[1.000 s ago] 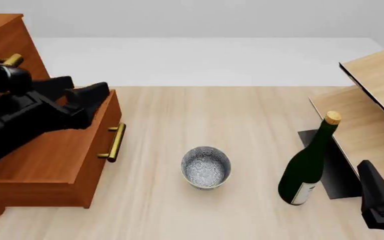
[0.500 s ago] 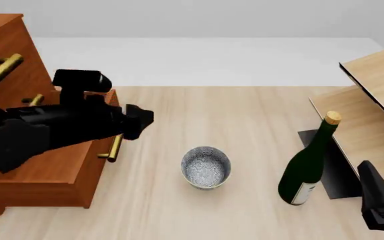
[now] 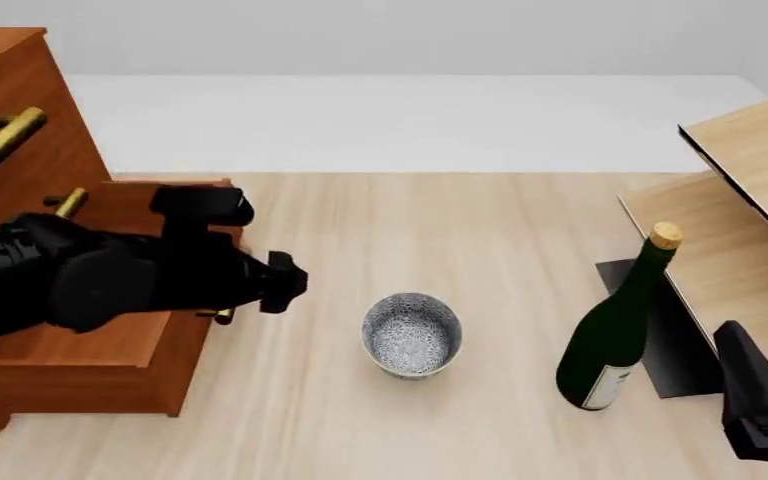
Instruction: Close the bottom drawer of the cabinet and open the top drawer.
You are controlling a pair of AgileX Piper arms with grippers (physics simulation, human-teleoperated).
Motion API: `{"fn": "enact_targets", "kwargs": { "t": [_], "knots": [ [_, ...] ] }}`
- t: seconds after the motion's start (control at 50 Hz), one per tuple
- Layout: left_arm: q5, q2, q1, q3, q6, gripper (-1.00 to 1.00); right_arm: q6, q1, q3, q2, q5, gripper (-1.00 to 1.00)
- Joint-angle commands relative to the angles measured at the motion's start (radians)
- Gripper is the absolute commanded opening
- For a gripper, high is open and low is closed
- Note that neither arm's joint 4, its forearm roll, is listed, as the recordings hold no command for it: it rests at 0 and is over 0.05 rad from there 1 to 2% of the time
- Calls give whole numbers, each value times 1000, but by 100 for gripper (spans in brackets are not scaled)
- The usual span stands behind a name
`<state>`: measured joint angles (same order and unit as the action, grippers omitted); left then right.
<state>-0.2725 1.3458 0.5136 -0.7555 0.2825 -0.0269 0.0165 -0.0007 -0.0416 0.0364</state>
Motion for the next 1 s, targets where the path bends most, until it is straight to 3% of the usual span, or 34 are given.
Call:
{"fn": "enact_targets", "kwargs": {
  "t": [0.02, 0.2, 0.38, 0.62, 0.66, 0.7, 1.0],
  "knots": [
    [-12, 58, -39, 15, 0, 100, -1, 4, 0, -3, 2, 100],
    [11, 103, -63, 41, 41, 100, 0, 4, 0, -2, 2, 100],
    [2, 120, -135, 35, -37, 100, 0, 6, 0, 0, 0, 100],
    [10, 139, -196, 49, -74, 100, 0, 7, 0, -1, 0, 100],
    [5, 135, -227, 49, -119, 100, 0, 7, 0, -1, 1, 100],
    [4, 136, -220, 51, -110, 100, -1, 7, 0, -1, 0, 100],
    [28, 144, -368, 91, -267, 100, -4, 7, 0, 1, -2, 100]
  ]
}}
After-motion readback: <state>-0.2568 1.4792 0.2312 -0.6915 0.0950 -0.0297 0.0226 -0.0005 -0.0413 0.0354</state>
